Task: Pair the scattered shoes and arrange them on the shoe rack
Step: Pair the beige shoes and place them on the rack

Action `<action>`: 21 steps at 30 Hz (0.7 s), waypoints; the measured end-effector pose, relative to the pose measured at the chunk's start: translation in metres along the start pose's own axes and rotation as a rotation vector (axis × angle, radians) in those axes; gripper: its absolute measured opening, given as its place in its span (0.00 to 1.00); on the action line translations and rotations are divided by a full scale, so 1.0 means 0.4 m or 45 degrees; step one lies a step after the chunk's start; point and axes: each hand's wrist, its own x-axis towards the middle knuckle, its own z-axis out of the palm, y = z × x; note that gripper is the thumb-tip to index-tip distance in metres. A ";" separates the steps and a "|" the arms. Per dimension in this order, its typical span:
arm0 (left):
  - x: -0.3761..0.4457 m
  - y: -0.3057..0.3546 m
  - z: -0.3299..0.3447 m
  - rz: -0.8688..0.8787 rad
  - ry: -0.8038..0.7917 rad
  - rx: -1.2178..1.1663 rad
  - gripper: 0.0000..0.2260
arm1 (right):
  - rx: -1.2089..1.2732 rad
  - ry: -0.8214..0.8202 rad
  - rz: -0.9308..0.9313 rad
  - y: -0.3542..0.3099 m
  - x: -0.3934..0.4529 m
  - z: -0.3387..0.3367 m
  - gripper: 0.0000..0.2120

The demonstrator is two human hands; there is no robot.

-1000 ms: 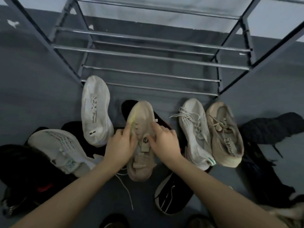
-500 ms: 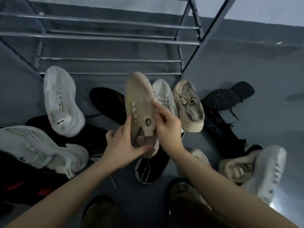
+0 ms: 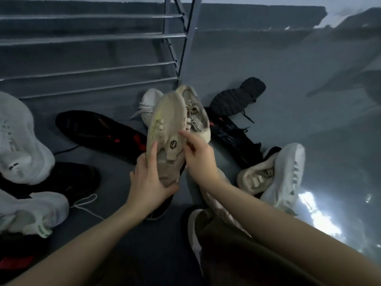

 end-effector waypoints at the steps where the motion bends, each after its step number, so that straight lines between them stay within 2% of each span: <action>1: 0.002 0.024 0.007 0.060 0.011 -0.034 0.51 | -0.003 0.039 -0.040 0.005 -0.005 -0.032 0.15; 4: 0.012 0.114 0.033 0.190 0.032 -0.108 0.48 | -0.020 0.151 -0.095 0.034 -0.023 -0.135 0.18; 6: 0.022 0.161 0.057 0.238 0.030 -0.116 0.47 | -0.021 0.250 -0.013 0.073 -0.042 -0.190 0.20; 8: 0.027 0.188 0.085 0.273 0.017 -0.104 0.46 | -0.232 0.383 0.094 0.136 -0.064 -0.240 0.20; 10: 0.025 0.204 0.116 0.277 -0.003 -0.111 0.44 | -0.546 0.464 0.281 0.211 -0.087 -0.294 0.21; 14: 0.024 0.240 0.178 0.274 -0.011 -0.153 0.41 | -0.924 0.367 0.760 0.345 -0.143 -0.383 0.27; 17: 0.039 0.266 0.211 0.314 -0.060 -0.159 0.40 | -0.857 0.326 0.960 0.388 -0.163 -0.412 0.31; 21: 0.043 0.287 0.243 0.329 -0.095 -0.102 0.41 | -0.603 0.368 0.893 0.392 -0.156 -0.425 0.29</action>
